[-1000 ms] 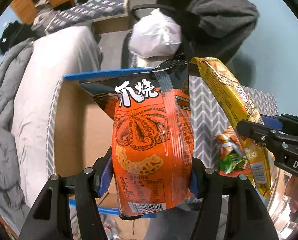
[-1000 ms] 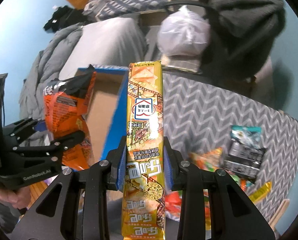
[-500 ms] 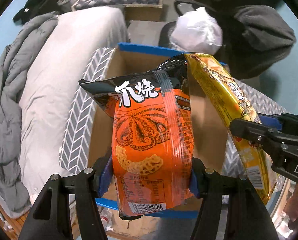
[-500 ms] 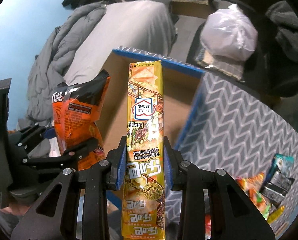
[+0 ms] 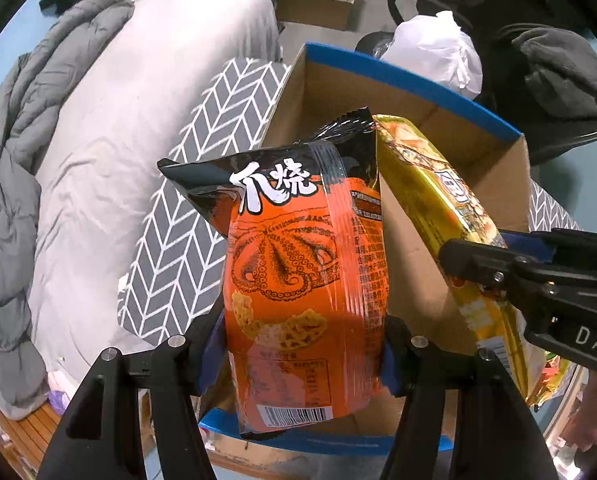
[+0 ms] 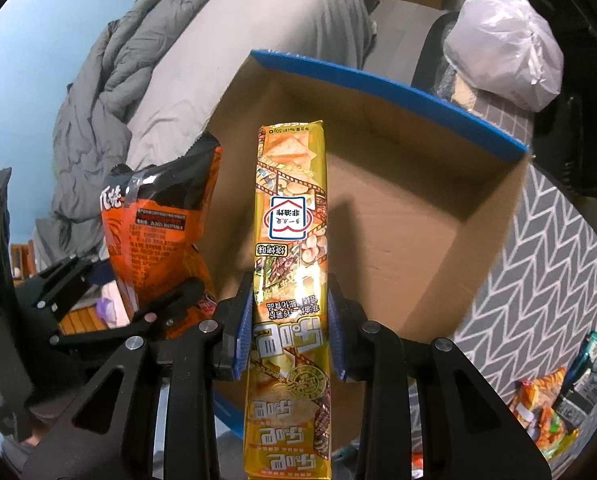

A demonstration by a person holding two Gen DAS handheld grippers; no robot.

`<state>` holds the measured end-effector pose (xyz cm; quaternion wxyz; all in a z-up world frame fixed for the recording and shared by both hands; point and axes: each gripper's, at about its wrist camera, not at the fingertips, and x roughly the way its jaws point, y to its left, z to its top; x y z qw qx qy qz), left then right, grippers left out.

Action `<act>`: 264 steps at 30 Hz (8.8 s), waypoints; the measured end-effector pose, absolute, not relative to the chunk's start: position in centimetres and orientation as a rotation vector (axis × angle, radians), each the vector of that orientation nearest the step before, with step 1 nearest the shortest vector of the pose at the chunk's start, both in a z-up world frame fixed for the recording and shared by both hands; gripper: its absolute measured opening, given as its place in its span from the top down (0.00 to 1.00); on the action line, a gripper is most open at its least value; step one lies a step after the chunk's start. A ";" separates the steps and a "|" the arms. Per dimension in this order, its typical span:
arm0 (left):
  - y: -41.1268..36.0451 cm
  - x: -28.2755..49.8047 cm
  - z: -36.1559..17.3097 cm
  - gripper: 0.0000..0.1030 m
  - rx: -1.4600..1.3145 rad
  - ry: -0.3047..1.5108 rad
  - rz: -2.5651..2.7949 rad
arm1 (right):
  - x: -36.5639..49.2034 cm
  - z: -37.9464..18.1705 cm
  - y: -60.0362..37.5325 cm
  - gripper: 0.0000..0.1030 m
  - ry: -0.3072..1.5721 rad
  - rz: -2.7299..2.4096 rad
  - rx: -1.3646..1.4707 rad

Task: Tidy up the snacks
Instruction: 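Carry orange bag and yellow stick over the box and release both, then move both tools back over the remaining snack pile, then grasp green-labelled orange bag with left tool while right tool grasps yellow wafer stick, then lift both held snacks and carry them over the open box, then open both tools to drop the snacks into the box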

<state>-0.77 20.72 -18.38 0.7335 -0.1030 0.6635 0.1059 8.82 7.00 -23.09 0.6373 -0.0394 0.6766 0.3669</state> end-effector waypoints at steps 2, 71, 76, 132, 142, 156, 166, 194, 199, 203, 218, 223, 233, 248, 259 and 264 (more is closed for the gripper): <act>20.9 -0.8 -18.6 0.38 -0.231 1.466 0.239 | 8.8 -23.7 7.5 0.69 1.562 0.836 -0.096; -7.6 0.2 -9.5 0.23 0.289 1.329 -0.262 | 4.3 -16.3 -31.8 0.29 1.375 0.168 0.255; -10.8 0.3 -10.1 0.23 0.344 1.323 -0.324 | 3.1 -17.3 -35.9 0.29 1.389 0.088 0.326; -26.6 2.0 -25.7 0.42 0.699 1.573 -0.966 | -1.8 -34.4 -42.0 0.66 1.509 -0.118 0.764; -24.7 1.6 -22.4 0.64 0.619 1.512 -0.927 | -2.6 -33.0 -41.6 0.69 1.487 -0.089 0.750; -21.3 1.0 -18.0 0.64 0.428 1.457 -0.863 | -3.6 -29.6 -41.3 0.69 1.424 -0.078 0.733; -18.9 -0.2 -14.6 0.64 0.346 1.372 -0.771 | -2.9 -26.3 -39.8 0.69 1.408 -0.038 0.616; -6.8 0.8 -9.4 0.65 0.032 1.288 -0.437 | 2.4 -18.2 -29.6 0.69 1.364 0.228 0.268; -4.3 0.7 -8.7 0.65 -0.015 1.269 -0.385 | 3.5 -18.0 -27.1 0.69 1.367 0.297 0.223; -2.1 0.6 -8.3 0.65 -0.050 1.257 -0.342 | 4.2 -17.8 -24.8 0.69 1.365 0.353 0.188; 6.3 -0.7 -6.9 0.65 -0.172 1.210 -0.172 | 6.3 -16.2 -14.8 0.69 1.337 0.550 0.073; 9.1 -1.7 -6.5 0.65 -0.207 1.194 -0.115 | 6.6 -15.7 -11.2 0.69 1.329 0.609 0.035; 14.5 -3.6 -6.8 0.65 -0.247 1.188 -0.002 | 7.0 -16.6 -5.4 0.69 1.358 0.703 -0.013; 20.8 -3.6 -11.4 0.64 -0.275 1.242 0.133 | 8.7 -21.9 2.4 0.69 1.479 0.751 0.040; 20.3 -2.6 -13.3 0.64 -0.279 1.271 0.139 | 8.9 -25.0 4.2 0.68 1.545 0.715 0.045; 20.3 -2.7 -13.3 0.59 -0.284 1.277 0.160 | 9.2 -24.9 3.8 0.63 1.541 0.695 0.061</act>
